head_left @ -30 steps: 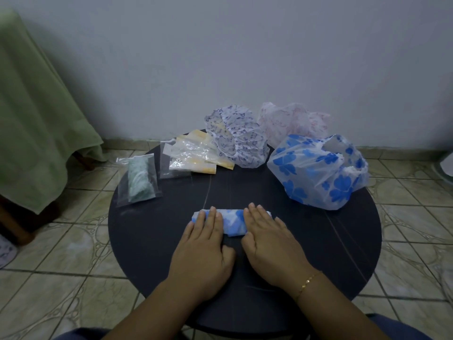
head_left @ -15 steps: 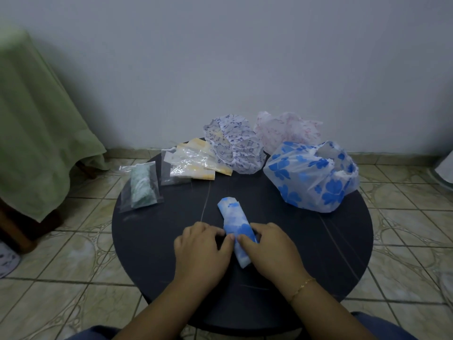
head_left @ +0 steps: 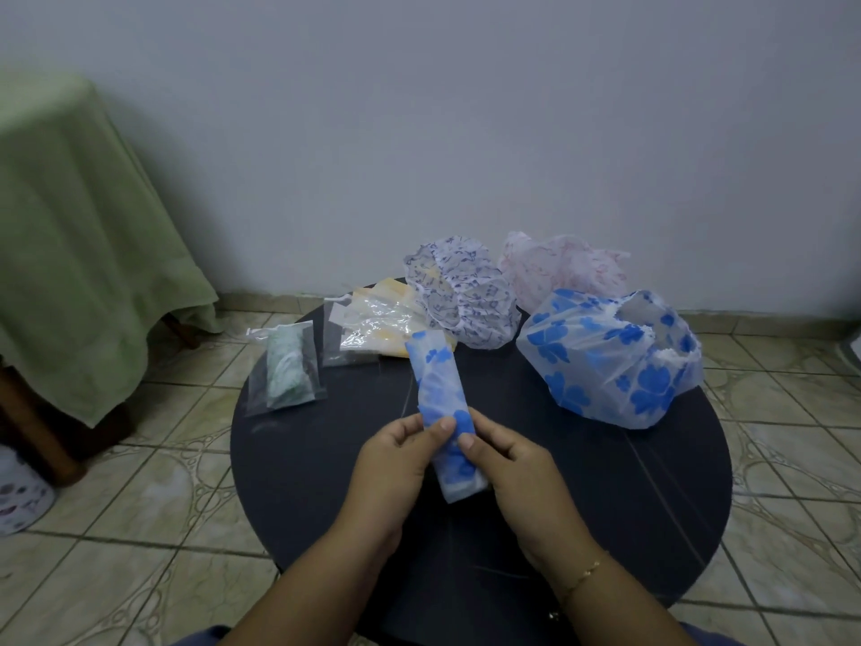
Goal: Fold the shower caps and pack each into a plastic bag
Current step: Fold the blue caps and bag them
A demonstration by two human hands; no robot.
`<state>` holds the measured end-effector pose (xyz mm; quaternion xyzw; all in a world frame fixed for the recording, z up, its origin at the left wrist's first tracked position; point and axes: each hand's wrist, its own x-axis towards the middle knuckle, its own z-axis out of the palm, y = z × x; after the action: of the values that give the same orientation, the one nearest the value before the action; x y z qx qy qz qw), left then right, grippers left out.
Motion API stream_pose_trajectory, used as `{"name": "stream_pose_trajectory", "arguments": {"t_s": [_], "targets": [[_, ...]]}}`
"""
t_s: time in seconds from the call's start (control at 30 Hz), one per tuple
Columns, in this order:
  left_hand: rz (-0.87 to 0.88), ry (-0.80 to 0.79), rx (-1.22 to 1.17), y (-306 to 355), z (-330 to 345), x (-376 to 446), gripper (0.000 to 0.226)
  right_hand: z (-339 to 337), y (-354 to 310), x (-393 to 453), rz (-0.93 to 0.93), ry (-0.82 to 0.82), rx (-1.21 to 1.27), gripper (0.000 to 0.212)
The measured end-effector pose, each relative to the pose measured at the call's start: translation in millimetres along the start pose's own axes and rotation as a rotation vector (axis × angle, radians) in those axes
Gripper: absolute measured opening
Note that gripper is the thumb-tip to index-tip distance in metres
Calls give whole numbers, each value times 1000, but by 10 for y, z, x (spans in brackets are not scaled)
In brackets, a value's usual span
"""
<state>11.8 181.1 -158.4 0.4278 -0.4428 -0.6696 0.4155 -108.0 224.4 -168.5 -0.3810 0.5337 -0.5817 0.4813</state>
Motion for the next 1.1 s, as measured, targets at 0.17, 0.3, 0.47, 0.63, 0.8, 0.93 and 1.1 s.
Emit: {"name": "stream_pose_trajectory", "arguments": {"t_s": [0.17, 0.3, 0.47, 0.63, 0.8, 0.93, 1.1], "targets": [[-3, 14, -49, 0, -55, 62, 34, 13, 31, 63, 34, -61, 62, 36], [29, 55, -2, 29, -78, 108, 20, 25, 33, 154, 51, -105, 65, 39], [110, 140, 362, 109, -207, 374, 21, 83, 16, 430, 87, -136, 56, 47], [324, 341, 1253, 241, -404, 687, 42, 192, 68, 689, 107, -100, 81, 49], [427, 473, 1513, 359, -702, 939, 45, 247, 98, 801, 89, -71, 57, 49], [493, 470, 1502, 385, -848, 1123, 56, 232, 119, 817, 86, -72, 45, 47], [411, 524, 1524, 367, -990, 1316, 60, 218, 145, 828, 94, -80, 37, 44]]}}
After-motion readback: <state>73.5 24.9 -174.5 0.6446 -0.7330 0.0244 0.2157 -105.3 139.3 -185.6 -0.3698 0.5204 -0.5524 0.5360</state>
